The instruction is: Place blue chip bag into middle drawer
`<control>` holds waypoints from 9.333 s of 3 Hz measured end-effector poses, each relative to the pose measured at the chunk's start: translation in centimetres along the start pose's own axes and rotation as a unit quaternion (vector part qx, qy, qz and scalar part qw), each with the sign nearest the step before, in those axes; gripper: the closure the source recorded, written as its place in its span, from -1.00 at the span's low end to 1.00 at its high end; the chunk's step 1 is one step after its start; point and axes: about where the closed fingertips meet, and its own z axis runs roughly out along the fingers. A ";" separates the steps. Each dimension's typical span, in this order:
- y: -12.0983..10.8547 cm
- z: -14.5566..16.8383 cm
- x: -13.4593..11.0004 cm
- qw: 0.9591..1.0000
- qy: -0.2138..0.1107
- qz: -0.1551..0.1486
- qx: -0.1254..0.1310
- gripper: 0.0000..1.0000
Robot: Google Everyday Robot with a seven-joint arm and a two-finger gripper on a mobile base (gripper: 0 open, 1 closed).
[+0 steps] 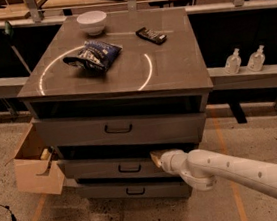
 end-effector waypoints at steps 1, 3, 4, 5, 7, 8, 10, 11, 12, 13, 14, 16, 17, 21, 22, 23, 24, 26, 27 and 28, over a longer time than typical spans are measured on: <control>0.9 -1.0 -0.7 0.999 -0.025 -0.027 -0.030 0.61; 4.5 -5.7 -3.5 0.970 -0.143 -0.141 -0.137 1.00; 5.6 -6.5 -3.8 0.963 -0.149 -0.160 -0.158 1.00; 5.7 -6.3 -3.5 0.965 -0.135 -0.163 -0.155 1.00; 4.5 -3.2 -3.0 0.971 -0.124 -0.161 -0.122 1.00; 3.9 -1.4 -3.4 0.972 -0.123 -0.173 -0.103 1.00; 2.3 0.5 -3.8 0.968 -0.111 -0.218 -0.057 0.97; 1.9 0.9 -3.1 0.966 -0.097 -0.238 -0.040 0.56; 1.9 1.0 -2.4 0.962 -0.088 -0.258 -0.029 0.08; 2.3 1.1 -2.0 0.957 -0.082 -0.278 -0.022 -0.50; 2.6 1.1 -1.8 0.954 -0.079 -0.289 -0.023 -0.28; 3.1 -0.1 -2.1 0.952 -0.064 -0.297 -0.047 0.64; 3.1 -1.7 -1.9 0.955 -0.052 -0.287 -0.060 1.00; 2.0 -0.4 -1.9 0.962 -0.033 -0.268 -0.050 1.00; 1.5 0.2 -1.4 0.964 -0.018 -0.262 -0.047 1.00; 1.1 0.3 -0.6 0.965 -0.003 -0.259 -0.045 1.00; 1.0 -0.2 0.3 0.966 0.011 -0.256 -0.046 1.00; 1.7 -1.8 1.6 0.965 0.052 -0.245 -0.076 1.00; 2.3 -2.8 2.5 0.963 0.077 -0.239 -0.095 1.00; 3.3 -4.0 3.8 0.959 0.102 -0.235 -0.120 1.00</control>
Offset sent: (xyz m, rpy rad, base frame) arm -0.0688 0.0158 0.0929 0.1451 -0.4709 0.4726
